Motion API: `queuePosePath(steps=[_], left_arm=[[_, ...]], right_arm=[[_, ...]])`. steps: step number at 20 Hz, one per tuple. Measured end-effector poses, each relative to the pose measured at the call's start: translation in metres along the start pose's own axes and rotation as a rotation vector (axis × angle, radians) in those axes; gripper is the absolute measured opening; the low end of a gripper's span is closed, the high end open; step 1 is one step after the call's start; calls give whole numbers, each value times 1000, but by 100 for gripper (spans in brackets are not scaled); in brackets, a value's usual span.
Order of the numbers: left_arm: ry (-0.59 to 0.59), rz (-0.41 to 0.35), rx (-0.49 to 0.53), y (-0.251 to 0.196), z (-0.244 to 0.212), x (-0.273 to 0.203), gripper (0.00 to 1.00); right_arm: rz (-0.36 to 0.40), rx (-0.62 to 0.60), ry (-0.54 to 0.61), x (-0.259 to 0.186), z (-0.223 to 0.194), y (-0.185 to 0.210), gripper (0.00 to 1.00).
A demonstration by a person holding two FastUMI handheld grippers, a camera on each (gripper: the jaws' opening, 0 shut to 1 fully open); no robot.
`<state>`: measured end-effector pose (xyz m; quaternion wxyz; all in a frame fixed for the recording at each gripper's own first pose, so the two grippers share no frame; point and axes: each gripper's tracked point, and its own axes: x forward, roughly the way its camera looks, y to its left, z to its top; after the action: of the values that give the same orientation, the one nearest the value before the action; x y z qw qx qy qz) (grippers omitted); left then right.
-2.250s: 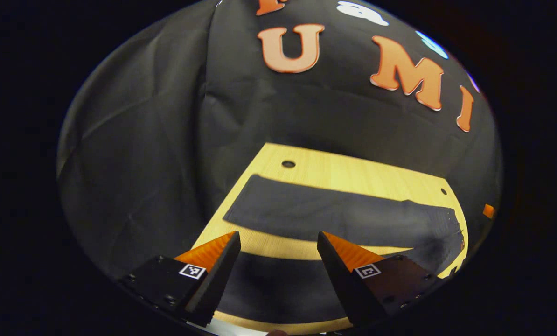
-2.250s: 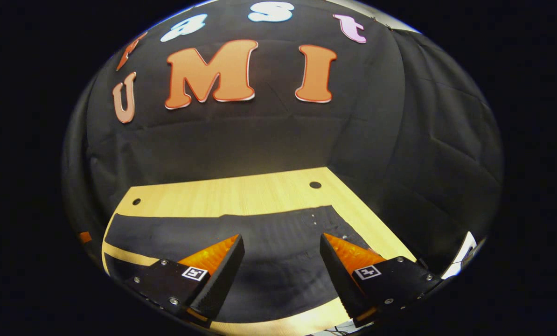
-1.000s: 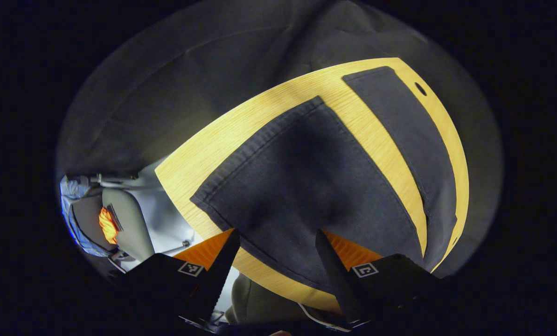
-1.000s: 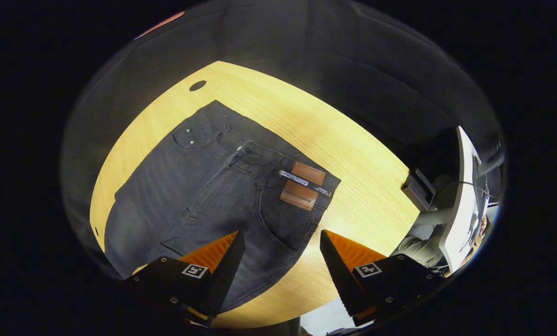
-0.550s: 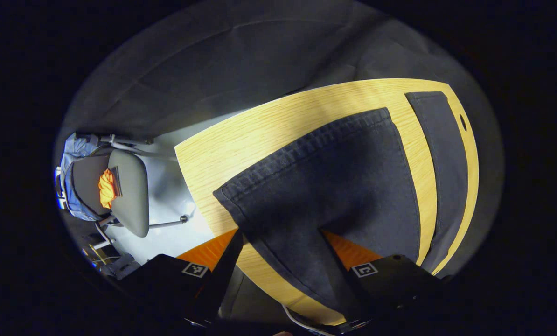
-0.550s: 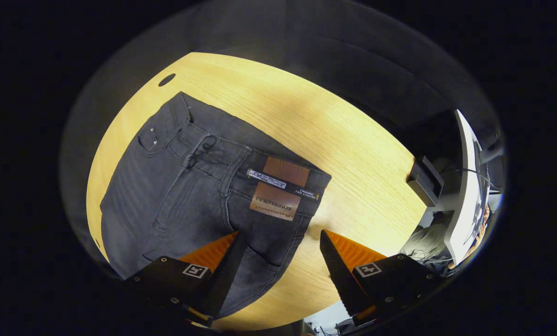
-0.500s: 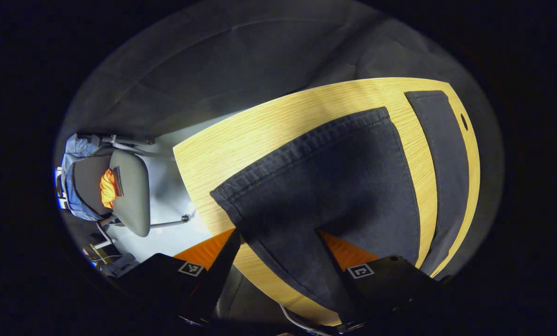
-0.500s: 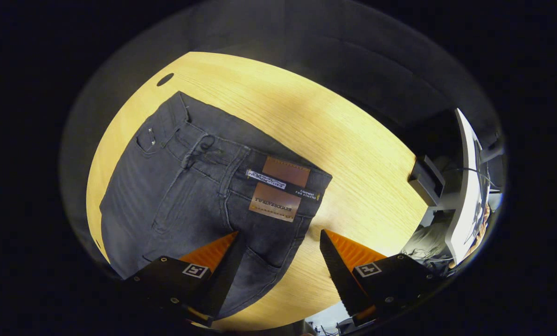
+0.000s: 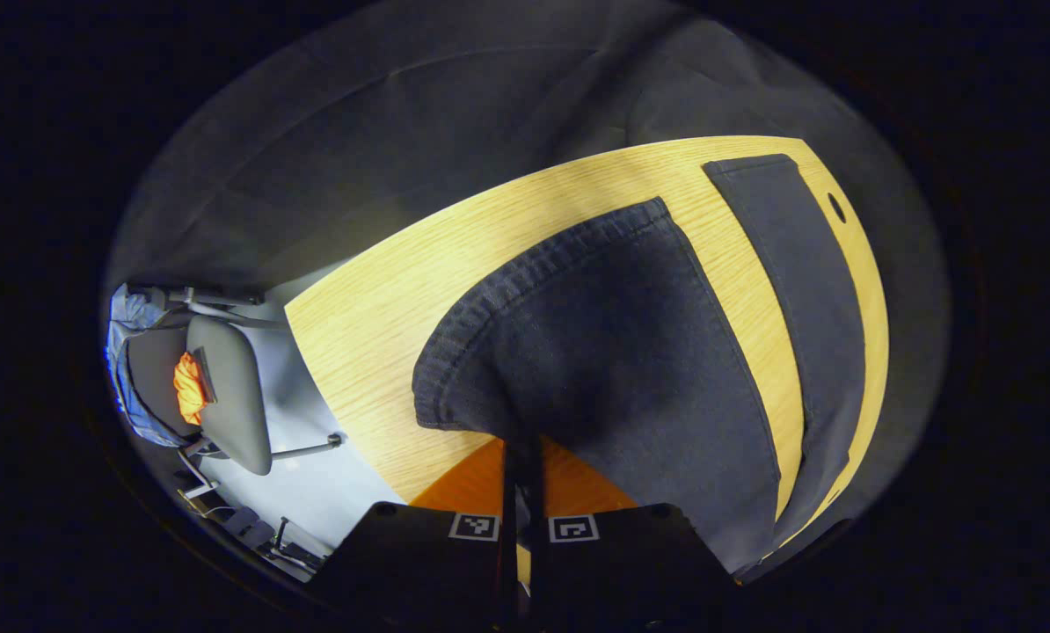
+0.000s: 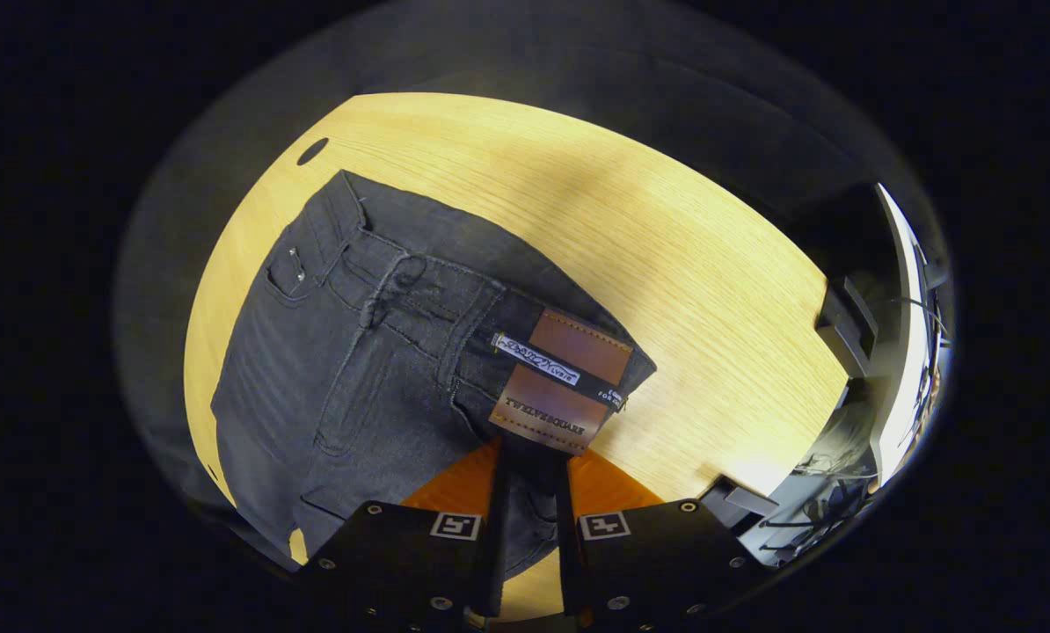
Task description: Grasp the waist and the cuffs of the jeans and fold them to make the two legs overlap; first hold the waist and fold one-third of the jeans toward the cuffs, then hold the cuffs and fold the remaining one-third in the same direction to finish folding.
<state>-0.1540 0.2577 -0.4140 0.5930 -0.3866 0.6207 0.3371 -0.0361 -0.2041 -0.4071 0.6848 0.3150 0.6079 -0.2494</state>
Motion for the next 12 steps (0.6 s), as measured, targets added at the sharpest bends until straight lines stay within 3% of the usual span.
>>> queuePosePath(steps=[5,7,10,11,12], left_arm=[[-107,-146,13,-13,24,-19,6],[-141,-226,-5,-31,37,-33,5],[-175,-271,55,-46,48,-49,5],[-179,-287,70,-53,50,-52,5],[-186,-302,88,-61,51,-55,6]], right_arm=[[108,149,-25,-11,7,3,27],[176,173,-82,-23,20,9,26],[193,160,-109,-33,30,21,25],[192,163,-124,-35,31,23,14],[223,161,-122,-38,32,33,22]])
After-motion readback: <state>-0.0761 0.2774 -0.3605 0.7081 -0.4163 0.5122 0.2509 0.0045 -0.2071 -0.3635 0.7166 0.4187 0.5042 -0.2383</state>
